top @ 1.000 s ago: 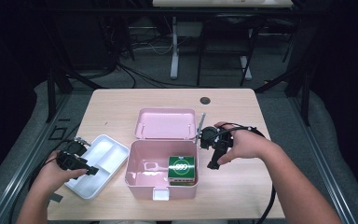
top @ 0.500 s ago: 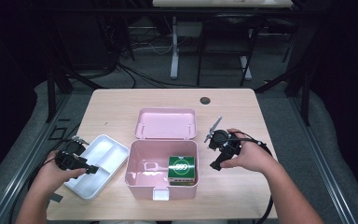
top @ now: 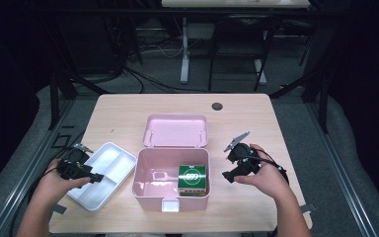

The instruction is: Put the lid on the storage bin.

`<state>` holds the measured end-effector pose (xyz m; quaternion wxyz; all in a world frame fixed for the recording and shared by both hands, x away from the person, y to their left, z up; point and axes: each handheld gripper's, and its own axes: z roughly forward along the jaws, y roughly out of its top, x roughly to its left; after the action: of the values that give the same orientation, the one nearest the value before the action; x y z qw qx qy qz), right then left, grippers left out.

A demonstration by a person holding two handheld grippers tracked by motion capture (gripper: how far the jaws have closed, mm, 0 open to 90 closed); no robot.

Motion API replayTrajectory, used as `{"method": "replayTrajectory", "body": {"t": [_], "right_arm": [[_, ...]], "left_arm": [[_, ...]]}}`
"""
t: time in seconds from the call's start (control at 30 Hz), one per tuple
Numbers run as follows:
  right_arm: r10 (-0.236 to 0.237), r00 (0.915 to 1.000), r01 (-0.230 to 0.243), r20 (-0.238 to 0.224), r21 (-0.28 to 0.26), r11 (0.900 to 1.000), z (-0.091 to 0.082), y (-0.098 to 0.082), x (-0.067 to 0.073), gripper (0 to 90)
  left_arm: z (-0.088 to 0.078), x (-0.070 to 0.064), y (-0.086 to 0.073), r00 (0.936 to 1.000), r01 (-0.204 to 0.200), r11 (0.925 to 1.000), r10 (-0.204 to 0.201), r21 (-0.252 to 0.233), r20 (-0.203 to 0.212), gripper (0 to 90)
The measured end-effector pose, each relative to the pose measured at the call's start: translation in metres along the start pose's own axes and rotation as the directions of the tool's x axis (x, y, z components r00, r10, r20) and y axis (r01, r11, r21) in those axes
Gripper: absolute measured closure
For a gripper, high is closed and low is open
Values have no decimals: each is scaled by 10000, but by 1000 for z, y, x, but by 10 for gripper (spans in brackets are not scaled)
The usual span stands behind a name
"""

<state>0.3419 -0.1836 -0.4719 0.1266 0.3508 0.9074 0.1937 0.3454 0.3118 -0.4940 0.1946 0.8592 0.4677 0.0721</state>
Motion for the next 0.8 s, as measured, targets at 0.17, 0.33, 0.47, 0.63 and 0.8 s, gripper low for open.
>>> {"method": "replayTrajectory", "body": {"t": [0.17, 0.33, 0.47, 0.63, 0.8], "right_arm": [[96, 9998, -99, 169, 153, 9998, 5, -8, 2, 228], [318, 9990, -321, 329, 63, 9995, 6, -14, -3, 228], [376, 9987, -377, 347, -2, 9993, 6, -18, -5, 228], [418, 9985, -410, 352, -220, 9989, 8, -19, -4, 228], [381, 9988, -379, 295, -82, 9992, 8, -18, -3, 230]], "left_arm": [[0, 1, 1, 9997, -3, 10000, 4, 58, -255, 397], [0, 3, 2, 9994, 101, 9998, -95, 178, -339, 398], [0, 2, 5, 9993, -127, 9998, 133, 178, -348, 449], [-4, 2, 12, 9996, -202, 9989, 210, 417, -203, 508], [-6, 3, 20, 9990, -427, 9968, 432, 668, -65, 553]]}}
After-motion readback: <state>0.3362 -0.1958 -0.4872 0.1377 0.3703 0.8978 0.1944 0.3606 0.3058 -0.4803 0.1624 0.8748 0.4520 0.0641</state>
